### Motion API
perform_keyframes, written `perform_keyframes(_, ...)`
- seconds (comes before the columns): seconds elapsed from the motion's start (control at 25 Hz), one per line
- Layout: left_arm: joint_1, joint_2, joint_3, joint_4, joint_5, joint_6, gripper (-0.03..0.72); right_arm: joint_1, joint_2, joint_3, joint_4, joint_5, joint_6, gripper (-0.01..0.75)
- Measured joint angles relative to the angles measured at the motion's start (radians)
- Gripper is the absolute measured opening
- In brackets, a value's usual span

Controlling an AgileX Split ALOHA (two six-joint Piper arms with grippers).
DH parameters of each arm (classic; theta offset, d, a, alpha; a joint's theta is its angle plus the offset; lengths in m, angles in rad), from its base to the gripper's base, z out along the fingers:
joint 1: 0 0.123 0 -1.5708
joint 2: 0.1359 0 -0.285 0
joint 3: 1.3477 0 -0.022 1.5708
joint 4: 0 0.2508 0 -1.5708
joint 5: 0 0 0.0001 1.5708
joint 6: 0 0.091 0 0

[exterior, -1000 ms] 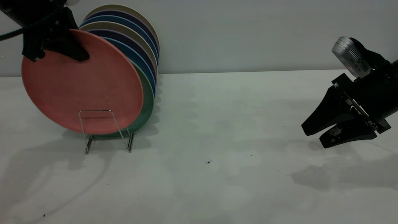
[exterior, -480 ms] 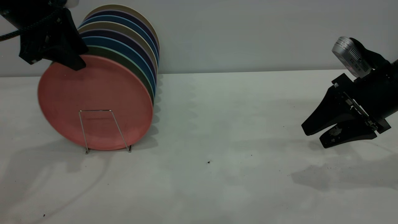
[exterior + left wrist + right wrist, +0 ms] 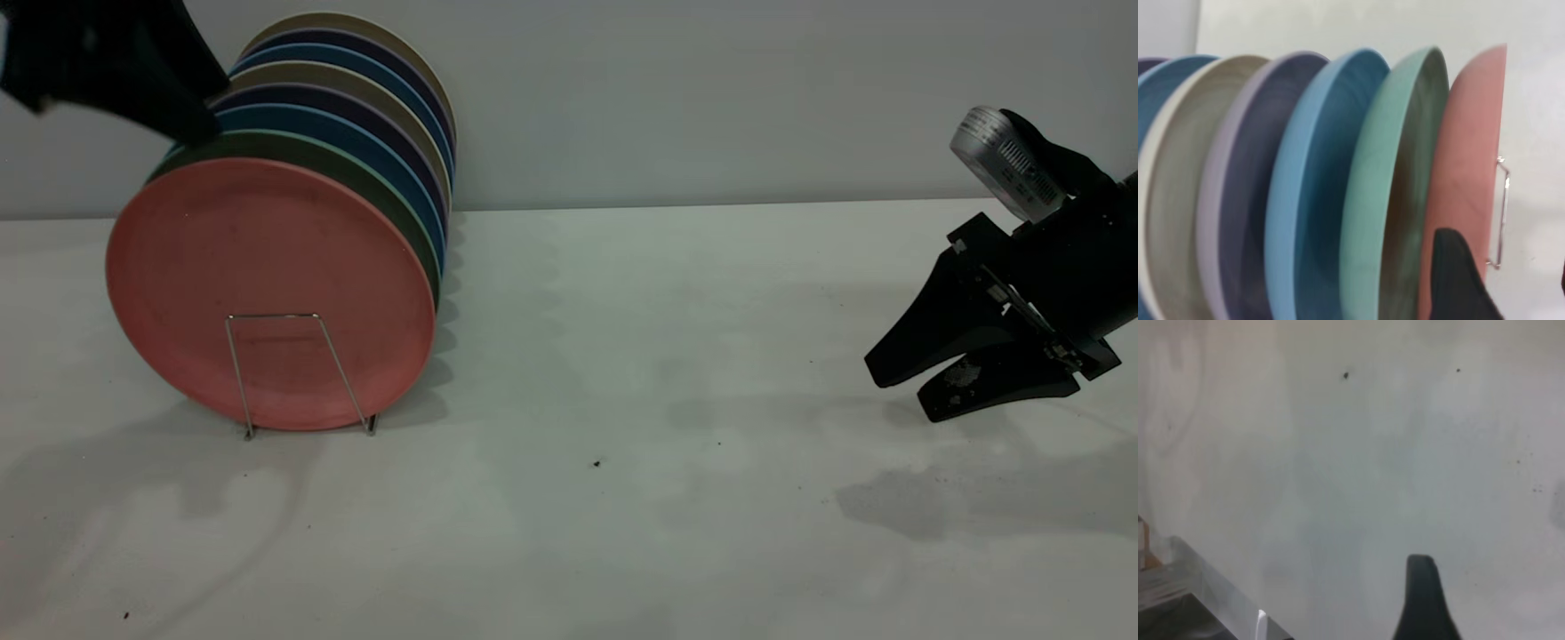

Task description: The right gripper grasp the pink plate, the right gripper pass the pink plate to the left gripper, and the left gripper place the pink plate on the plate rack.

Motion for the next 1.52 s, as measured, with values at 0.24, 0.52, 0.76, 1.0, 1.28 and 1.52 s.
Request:
perform_keyframes(0.24,0.0,-0.094,0.0,0.0,-0.012,-0.406,0.414,0.031,0.0,-0.074,-0.123,0.0,0.137,0.552)
perform_keyframes(0.52,0.0,-0.145,0.0,0.15,-0.03,-1.256,0.415,0.199,-0.043,-0.292,-0.777,0.065,0.677,0.552)
perform_keyframes(0.76,0.0,-0.17,0.007,0.386,0.114,-1.5,0.415,0.279,-0.11,-0.368,-1.267,0.255,1.047,0.552)
perform_keyframes(1.0,0.0,-0.274,0.025,0.472,0.224,-1.59,0.414,0.277,-0.226,-0.357,-1.324,0.335,1.114,0.552)
perform_keyframes(1.28,0.0,-0.468,0.2,0.588,0.236,-1.689,0.414,0.277,-0.482,-0.188,-1.276,0.343,1.132,0.552)
perform_keyframes(1.52,0.0,-0.709,0.426,0.59,0.159,-1.693,0.414,0.277,-0.751,-0.014,-1.224,0.352,1.067,0.552)
